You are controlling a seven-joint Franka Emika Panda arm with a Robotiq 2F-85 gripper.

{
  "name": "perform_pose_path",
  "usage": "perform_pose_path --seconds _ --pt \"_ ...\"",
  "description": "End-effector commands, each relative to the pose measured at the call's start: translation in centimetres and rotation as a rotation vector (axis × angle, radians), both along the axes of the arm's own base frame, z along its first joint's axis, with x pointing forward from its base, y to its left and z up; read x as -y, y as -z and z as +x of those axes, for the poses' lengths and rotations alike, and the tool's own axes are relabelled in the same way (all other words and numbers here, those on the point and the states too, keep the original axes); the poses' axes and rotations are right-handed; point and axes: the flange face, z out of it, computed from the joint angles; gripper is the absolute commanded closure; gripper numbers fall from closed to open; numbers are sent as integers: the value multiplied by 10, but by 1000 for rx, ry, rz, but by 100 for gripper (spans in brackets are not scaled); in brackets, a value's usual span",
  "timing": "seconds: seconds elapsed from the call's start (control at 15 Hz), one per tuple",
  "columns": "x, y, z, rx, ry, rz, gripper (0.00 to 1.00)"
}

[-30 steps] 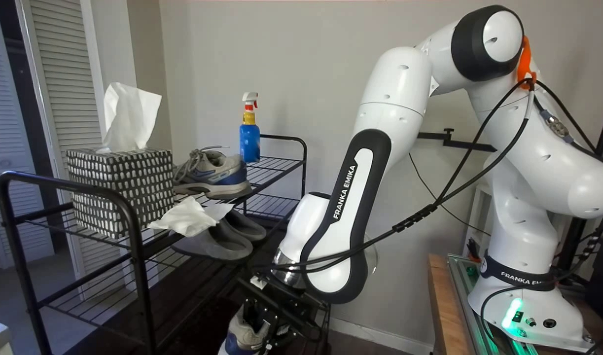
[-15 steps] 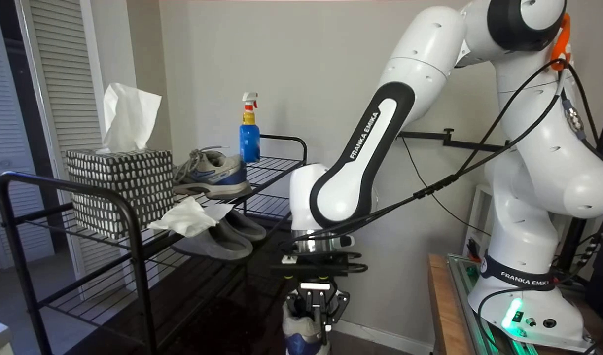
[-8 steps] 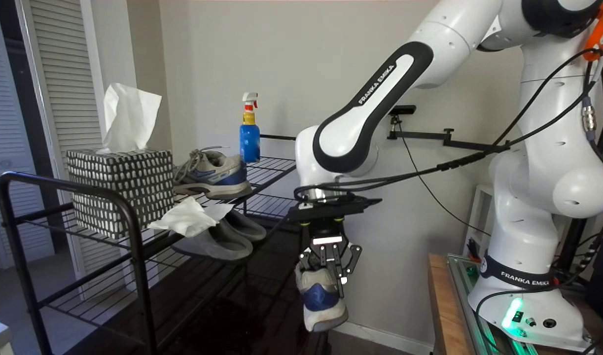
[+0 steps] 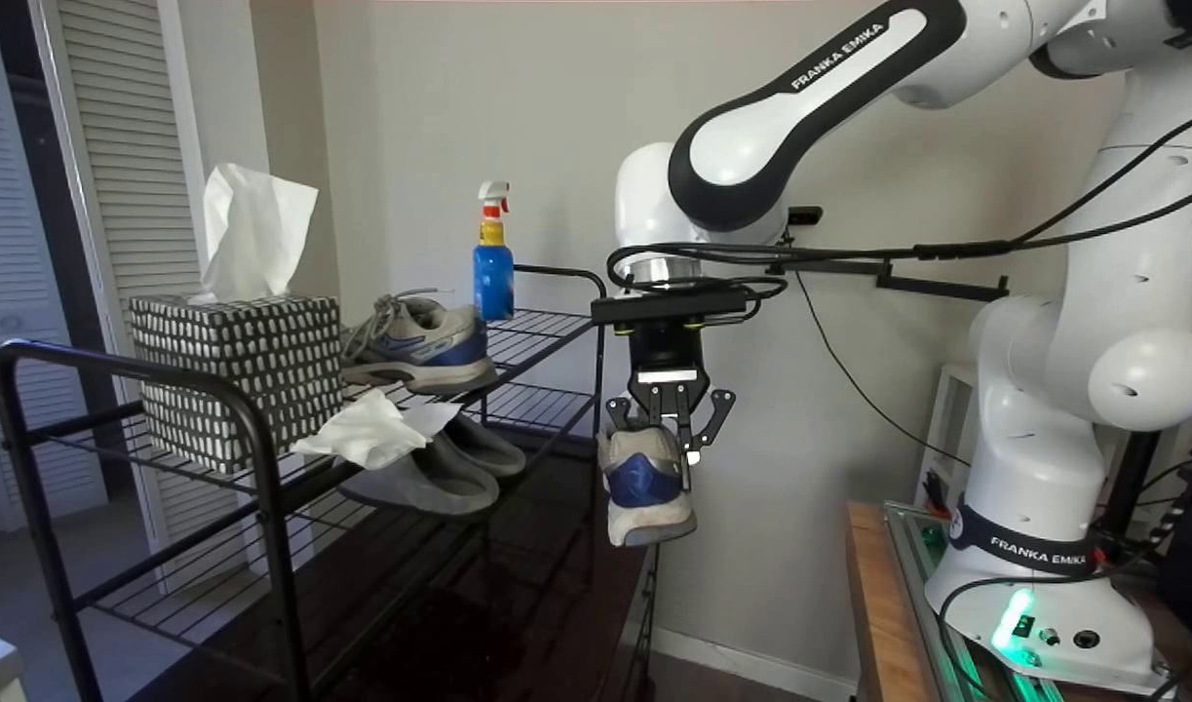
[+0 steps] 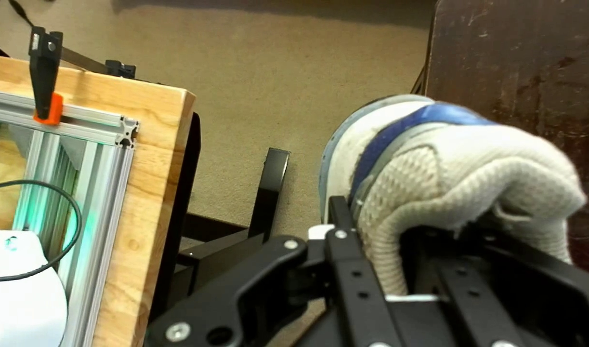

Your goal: Put the right shoe next to the left one

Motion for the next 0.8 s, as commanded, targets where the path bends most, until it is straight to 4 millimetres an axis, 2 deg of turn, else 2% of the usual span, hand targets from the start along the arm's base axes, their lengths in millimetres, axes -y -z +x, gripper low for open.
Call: perform_pose_path --seconds 0.0,0.13,0.2,0.27,0.47,0.73 --pt "0 -1 0 0 -1 0 84" --pt "0 6 0 -16 -1 -3 84" --pt "0 9 0 -24 -1 -4 96" --pt "7 4 -1 6 -17 -24 96" --pt "30 -21 -5 47 -64 -4 96" --pt "58 -68 -15 64 -130 48 96"
